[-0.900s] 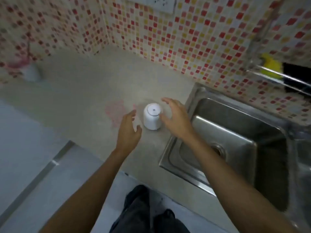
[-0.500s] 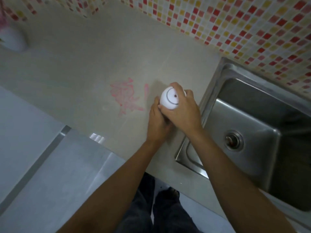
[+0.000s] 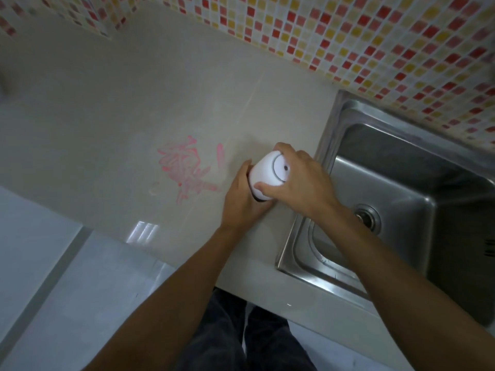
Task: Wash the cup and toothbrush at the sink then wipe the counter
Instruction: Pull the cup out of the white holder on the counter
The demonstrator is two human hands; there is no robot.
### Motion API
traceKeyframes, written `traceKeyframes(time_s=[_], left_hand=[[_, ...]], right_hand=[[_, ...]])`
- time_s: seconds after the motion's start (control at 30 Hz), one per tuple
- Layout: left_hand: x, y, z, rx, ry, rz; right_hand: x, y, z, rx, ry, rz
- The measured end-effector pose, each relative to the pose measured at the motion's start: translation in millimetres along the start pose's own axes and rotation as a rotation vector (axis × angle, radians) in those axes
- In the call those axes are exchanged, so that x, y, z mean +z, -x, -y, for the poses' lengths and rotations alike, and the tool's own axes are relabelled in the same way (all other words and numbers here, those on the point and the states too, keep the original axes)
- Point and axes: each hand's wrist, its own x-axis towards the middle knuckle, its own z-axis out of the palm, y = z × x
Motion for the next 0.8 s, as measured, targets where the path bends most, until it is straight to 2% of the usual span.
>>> traceKeyframes(time_s=[0.1,0.2,0.53,0.63,0.8], left_hand=[[-3.2,-1.0,-2.2,0.058,0.043,0.038],[-4.6,-0.8,-2.5,0.084,0.038,0.048],[-4.7,-0.1,-2.0,0.038,0.003,0.027],[-7.5,0.5,-3.9,0.036,0.015,0.026],[-4.6,-0.7,-0.2,0.068,-0.012,0.041]], right_hand=[[-10.3,-1.6,3.5,-0.165,0.122,0.118],[-28.2,-2.5,8.0,-0.265,0.146,0.182],[-65.8,0.5,7.2,-0.265,0.087,0.160],[-89.3,1.0,-0.5,-0.195,-0.070,0.069],[-88.5,-4.9,-43.4,0.094,-0.557,-0.114]])
